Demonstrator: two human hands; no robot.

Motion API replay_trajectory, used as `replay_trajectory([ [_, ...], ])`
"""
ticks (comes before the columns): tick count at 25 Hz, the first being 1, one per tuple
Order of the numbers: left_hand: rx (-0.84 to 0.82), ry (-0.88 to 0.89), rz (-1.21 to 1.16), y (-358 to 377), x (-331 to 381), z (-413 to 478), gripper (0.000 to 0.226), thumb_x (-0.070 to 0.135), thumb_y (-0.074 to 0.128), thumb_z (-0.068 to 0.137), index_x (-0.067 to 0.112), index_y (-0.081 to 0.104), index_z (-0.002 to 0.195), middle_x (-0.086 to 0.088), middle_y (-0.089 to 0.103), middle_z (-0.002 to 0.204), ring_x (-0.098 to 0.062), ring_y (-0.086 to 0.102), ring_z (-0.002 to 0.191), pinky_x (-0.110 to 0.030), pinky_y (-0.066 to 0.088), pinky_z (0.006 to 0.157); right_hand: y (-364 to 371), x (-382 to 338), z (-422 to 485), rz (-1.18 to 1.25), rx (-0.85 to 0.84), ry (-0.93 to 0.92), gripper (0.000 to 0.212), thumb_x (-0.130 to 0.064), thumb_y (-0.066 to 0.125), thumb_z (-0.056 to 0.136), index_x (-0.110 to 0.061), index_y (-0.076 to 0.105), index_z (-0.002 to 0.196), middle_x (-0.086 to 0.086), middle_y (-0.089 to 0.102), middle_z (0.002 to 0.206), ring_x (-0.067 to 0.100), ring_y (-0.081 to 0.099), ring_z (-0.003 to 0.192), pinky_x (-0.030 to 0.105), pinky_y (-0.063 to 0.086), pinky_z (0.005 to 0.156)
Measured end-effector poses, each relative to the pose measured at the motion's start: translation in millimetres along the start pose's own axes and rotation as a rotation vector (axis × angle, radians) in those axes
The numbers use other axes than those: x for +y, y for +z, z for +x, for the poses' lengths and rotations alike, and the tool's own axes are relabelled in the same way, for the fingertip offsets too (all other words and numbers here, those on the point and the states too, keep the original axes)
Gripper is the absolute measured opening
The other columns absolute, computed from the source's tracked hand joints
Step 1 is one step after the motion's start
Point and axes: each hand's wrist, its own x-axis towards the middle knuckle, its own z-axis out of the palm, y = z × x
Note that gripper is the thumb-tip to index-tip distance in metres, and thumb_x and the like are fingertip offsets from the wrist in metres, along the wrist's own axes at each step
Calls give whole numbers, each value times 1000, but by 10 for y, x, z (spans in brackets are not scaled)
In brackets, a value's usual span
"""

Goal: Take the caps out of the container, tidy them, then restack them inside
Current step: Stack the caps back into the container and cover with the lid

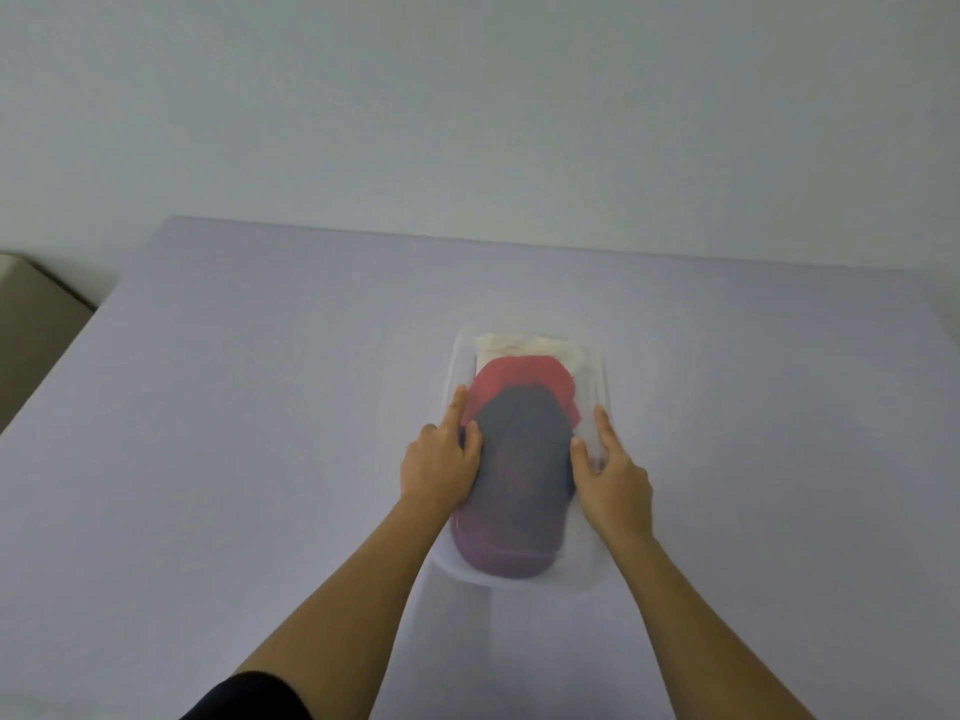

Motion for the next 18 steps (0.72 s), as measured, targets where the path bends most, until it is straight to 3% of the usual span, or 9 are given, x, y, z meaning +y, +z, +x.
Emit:
replay_trajectory([
  [10, 5, 19, -7, -51, -1, -21, 50, 40, 29, 98, 37, 19, 147, -6, 51, 68, -22, 52, 61, -29, 37, 56, 6, 7, -22, 1, -4, -52, 56, -50, 37, 94, -41, 18, 145, -1, 51, 58, 25, 57, 66, 38, 52, 76],
  [12, -7, 5, -48, -84, 1, -47, 51, 42, 30, 98, 39, 17, 147, -4, 51, 66, -20, 53, 62, -28, 39, 60, -23, 17, -20, 31, -31, -47, 60, -52, 37, 93, -41, 12, 146, 4, 61, 72, 28, 62, 78, 38, 50, 81],
  [15, 7, -70, -148, -125, 29, -113, 59, 47, 33, 96, 34, 12, 148, 0, 57, 69, -21, 60, 70, -32, 48, 73, -58, 109, -28, 149, -77, 37, 73, -53, 46, 90, -34, 7, 148, 14, 61, 121, 34, 55, 116, 38, 42, 96],
  [18, 63, -126, -183, -144, 113, -71, 60, 48, 37, 95, 22, 24, 148, -10, 68, 105, -29, 62, 102, -39, 44, 94, -70, 161, 42, 224, -83, 50, 67, -47, 53, 89, -21, 28, 145, 13, 50, 139, 29, 48, 126, 40, 39, 104],
])
